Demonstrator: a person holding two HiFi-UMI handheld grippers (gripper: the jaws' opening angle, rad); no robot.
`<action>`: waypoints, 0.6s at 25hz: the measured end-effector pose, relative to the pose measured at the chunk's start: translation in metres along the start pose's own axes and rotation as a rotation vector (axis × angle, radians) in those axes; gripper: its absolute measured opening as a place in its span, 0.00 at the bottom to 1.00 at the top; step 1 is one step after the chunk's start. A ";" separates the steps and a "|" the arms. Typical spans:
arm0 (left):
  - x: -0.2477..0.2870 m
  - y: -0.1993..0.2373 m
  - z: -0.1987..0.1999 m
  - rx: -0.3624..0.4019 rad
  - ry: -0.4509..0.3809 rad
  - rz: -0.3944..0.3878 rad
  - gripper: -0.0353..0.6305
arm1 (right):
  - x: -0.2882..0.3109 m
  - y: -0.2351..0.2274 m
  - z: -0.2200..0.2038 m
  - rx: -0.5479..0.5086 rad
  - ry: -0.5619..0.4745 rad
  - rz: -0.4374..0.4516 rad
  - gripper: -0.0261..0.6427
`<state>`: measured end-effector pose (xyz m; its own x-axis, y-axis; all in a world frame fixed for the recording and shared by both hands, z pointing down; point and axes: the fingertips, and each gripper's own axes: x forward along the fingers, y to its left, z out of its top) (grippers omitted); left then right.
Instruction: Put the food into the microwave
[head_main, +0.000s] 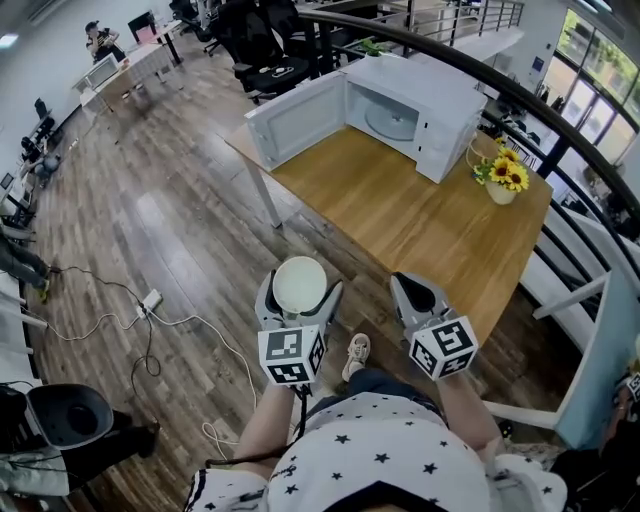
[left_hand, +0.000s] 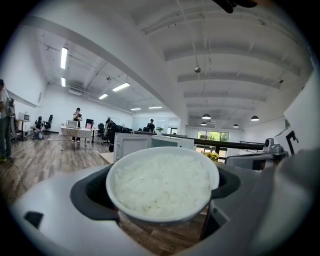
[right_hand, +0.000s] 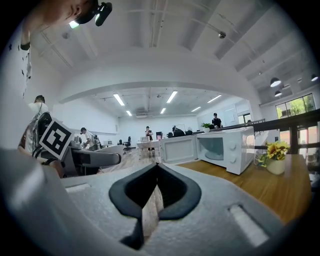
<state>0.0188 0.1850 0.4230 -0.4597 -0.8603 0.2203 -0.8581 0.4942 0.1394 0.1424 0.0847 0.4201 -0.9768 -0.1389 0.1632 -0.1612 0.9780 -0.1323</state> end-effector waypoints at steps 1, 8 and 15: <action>0.009 0.002 0.004 0.000 0.002 0.001 0.86 | 0.008 -0.006 0.004 -0.002 0.000 0.001 0.05; 0.069 0.014 0.029 0.010 0.003 -0.004 0.86 | 0.057 -0.047 0.026 -0.018 -0.002 -0.002 0.05; 0.122 0.023 0.045 0.002 -0.002 -0.012 0.86 | 0.099 -0.078 0.039 -0.031 0.003 0.006 0.05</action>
<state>-0.0672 0.0863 0.4099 -0.4501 -0.8663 0.2165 -0.8639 0.4838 0.1401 0.0528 -0.0112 0.4079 -0.9772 -0.1328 0.1658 -0.1510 0.9832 -0.1029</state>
